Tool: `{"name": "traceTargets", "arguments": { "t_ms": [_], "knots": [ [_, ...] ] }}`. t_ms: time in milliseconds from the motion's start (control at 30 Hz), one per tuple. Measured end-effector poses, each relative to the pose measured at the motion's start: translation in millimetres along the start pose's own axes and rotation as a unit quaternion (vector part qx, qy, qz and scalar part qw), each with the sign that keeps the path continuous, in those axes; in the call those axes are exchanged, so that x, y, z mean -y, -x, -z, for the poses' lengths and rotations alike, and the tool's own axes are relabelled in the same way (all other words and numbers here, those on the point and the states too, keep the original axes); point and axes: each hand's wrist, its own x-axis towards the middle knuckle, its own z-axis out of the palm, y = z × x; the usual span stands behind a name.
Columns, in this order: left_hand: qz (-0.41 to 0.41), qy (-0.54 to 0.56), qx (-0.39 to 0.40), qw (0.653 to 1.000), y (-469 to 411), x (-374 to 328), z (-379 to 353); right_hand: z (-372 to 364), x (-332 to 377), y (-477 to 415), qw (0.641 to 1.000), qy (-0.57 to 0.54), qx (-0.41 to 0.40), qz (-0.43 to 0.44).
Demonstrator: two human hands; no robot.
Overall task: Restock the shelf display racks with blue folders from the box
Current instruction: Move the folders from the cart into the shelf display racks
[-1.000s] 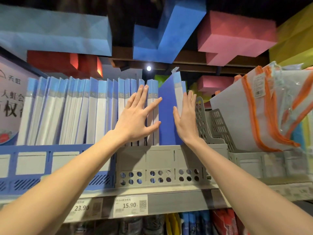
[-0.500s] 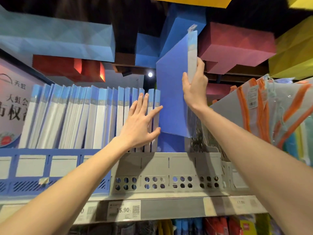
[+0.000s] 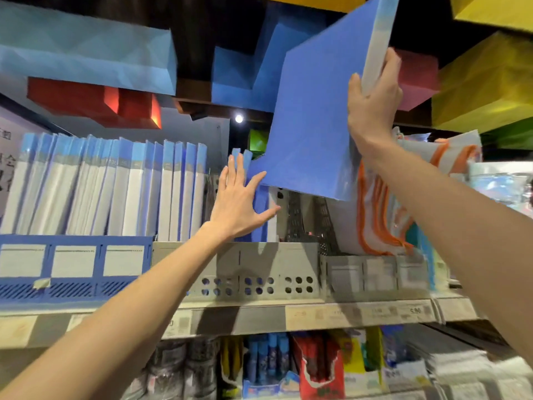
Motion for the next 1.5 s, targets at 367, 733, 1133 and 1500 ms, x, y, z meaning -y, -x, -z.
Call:
{"name": "traceTargets", "arguments": {
  "t_ms": [367, 733, 1133, 1500],
  "knots": [
    [0.029, -0.089, 0.062, 0.994, -12, -45, -13, 78, -7, -8, 1.000, 0.019, -0.010, -0.010],
    [-0.045, -0.155, 0.051, 0.986, -3, -21, -23, 22, -47, 51, 0.996, 0.023, 0.070, -0.054],
    [-0.106, -0.121, 0.016, 0.987, -2, 10, -20, -58, -85, 88, 0.992, -0.005, 0.092, -0.084],
    [-0.141, -0.105, -0.020, 0.984, 2, 24, -29, -102, -94, 115, 0.990, 0.012, 0.084, -0.117]
  ]
}}
